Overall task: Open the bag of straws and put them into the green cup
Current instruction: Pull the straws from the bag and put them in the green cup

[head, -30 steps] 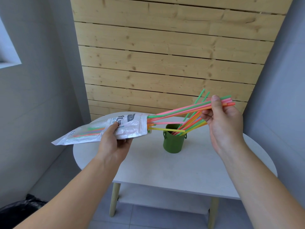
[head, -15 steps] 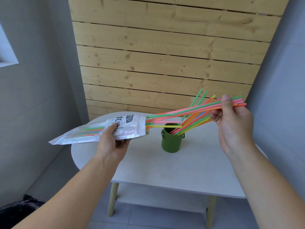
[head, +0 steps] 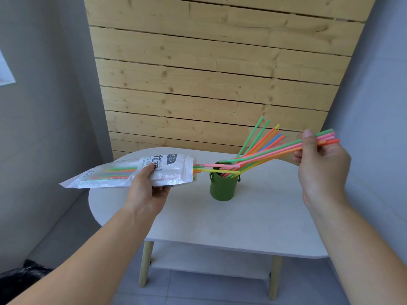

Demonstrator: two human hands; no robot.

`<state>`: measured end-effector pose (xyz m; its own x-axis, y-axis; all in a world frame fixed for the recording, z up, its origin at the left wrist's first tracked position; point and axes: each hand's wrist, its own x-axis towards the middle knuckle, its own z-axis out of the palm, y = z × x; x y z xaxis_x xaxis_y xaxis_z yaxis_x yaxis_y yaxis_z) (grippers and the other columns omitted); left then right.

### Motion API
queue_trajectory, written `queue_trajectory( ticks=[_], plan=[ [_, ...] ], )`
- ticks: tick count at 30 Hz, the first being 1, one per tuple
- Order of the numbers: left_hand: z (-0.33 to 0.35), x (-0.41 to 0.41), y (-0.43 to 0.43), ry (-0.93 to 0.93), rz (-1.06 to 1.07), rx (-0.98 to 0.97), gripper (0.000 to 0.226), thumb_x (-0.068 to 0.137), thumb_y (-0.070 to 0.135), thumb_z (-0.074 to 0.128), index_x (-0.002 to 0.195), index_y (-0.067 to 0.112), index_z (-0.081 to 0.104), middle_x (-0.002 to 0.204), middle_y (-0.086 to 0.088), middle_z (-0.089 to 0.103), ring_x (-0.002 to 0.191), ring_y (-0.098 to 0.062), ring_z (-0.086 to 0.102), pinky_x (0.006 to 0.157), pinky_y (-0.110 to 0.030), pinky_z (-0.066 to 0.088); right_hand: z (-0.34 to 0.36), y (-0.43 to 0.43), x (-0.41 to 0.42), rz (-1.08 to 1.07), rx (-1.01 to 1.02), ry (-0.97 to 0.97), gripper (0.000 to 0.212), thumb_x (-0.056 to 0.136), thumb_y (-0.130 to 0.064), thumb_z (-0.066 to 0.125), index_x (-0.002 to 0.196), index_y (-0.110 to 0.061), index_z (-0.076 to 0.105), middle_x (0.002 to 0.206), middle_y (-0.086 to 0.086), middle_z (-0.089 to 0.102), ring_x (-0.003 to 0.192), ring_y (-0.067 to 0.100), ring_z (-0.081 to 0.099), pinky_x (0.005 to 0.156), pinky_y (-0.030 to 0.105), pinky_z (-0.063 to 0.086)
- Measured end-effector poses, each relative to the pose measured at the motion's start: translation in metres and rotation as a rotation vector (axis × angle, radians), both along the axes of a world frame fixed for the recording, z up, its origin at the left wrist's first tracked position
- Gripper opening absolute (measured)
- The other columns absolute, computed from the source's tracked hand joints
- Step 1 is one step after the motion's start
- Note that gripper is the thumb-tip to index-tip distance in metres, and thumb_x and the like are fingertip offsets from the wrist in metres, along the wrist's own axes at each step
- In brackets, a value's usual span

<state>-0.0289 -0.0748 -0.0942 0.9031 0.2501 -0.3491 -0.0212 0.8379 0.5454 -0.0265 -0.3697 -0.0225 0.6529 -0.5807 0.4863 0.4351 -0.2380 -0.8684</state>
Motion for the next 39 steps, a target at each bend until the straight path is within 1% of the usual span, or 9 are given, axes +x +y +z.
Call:
queue_trajectory(
  ticks=[2,5,8,17,26,29,33,36,39],
  plan=[
    [-0.001,0.0,-0.002,0.0,-0.001,0.01,0.008,0.098,0.009,0.065,0.106,0.011,0.067,0.078,-0.002,0.082,0.072,-0.017,0.08,0.059,-0.031,0.064,-0.002,0.002,-0.001,-0.007,-0.084,0.014,0.034,0.093,-0.044,0.058,0.067,-0.024,0.059,0.051,-0.014,0.065,0.051,0.002,0.064,0.053,0.022,0.051],
    [-0.002,0.0,-0.002,0.001,-0.005,0.026,0.008,0.098,0.01,0.065,0.106,0.011,0.067,0.078,-0.001,0.082,0.073,-0.016,0.08,0.061,-0.031,0.064,-0.005,0.01,-0.001,0.0,-0.212,0.034,0.04,0.091,-0.049,0.058,0.07,-0.015,0.061,0.061,0.003,0.068,0.063,0.026,0.069,0.064,0.041,0.056],
    [-0.003,0.001,-0.002,-0.004,-0.008,0.042,0.009,0.098,0.01,0.065,0.107,0.012,0.068,0.08,-0.001,0.082,0.074,-0.016,0.08,0.064,-0.031,0.064,-0.01,0.02,0.001,0.043,-0.293,0.045,0.043,0.093,-0.044,0.06,0.074,-0.006,0.061,0.068,0.021,0.067,0.069,0.041,0.066,0.065,0.047,0.055],
    [-0.007,0.002,0.008,-0.01,-0.003,0.062,0.009,0.098,0.009,0.066,0.106,0.011,0.069,0.086,-0.002,0.083,0.08,-0.017,0.08,0.066,-0.032,0.065,-0.018,0.031,0.024,0.134,-0.353,0.197,0.052,0.08,-0.06,0.057,0.073,-0.009,0.066,0.067,0.015,0.07,0.069,0.038,0.069,0.069,0.056,0.059],
    [-0.012,0.005,0.013,-0.016,-0.002,0.096,0.016,0.097,0.009,0.066,0.113,0.013,0.069,0.11,-0.005,0.08,0.098,-0.02,0.079,0.075,-0.035,0.065,-0.028,0.038,0.048,0.156,-0.266,0.342,0.041,0.092,-0.043,0.061,0.08,-0.004,0.068,0.074,0.017,0.072,0.072,0.036,0.071,0.073,0.059,0.06],
    [-0.013,0.005,0.012,-0.019,-0.009,0.104,0.018,0.097,0.01,0.066,0.115,0.012,0.069,0.114,-0.007,0.08,0.102,-0.021,0.078,0.079,-0.037,0.064,-0.031,0.042,0.05,0.153,-0.23,0.355,0.034,0.09,-0.04,0.067,0.074,-0.009,0.068,0.065,0.008,0.069,0.069,0.029,0.069,0.072,0.055,0.061],
    [-0.011,0.006,0.012,-0.013,-0.007,0.103,0.024,0.096,0.01,0.068,0.12,0.01,0.069,0.118,-0.009,0.079,0.105,-0.023,0.077,0.085,-0.039,0.063,-0.04,0.047,0.054,0.134,-0.218,0.371,0.031,0.086,-0.033,0.07,0.063,-0.013,0.065,0.051,-0.006,0.061,0.05,0.011,0.061,0.055,0.033,0.052],
    [-0.01,0.004,0.013,-0.009,-0.006,0.103,0.023,0.096,0.009,0.068,0.119,0.01,0.069,0.118,-0.008,0.079,0.104,-0.023,0.078,0.082,-0.039,0.064,-0.044,0.05,0.056,0.133,-0.213,0.368,0.027,0.087,-0.03,0.069,0.067,-0.012,0.066,0.054,-0.005,0.062,0.043,0.001,0.058,0.05,0.021,0.04],
    [-0.01,0.002,0.015,-0.004,-0.006,0.098,0.023,0.095,0.009,0.069,0.119,0.01,0.069,0.115,-0.008,0.08,0.102,-0.023,0.078,0.078,-0.037,0.065,-0.045,0.051,0.056,0.132,-0.191,0.368,0.023,0.086,-0.029,0.071,0.067,-0.017,0.066,0.057,-0.007,0.064,0.047,-0.002,0.062,0.05,0.018,0.039]
  ],
)
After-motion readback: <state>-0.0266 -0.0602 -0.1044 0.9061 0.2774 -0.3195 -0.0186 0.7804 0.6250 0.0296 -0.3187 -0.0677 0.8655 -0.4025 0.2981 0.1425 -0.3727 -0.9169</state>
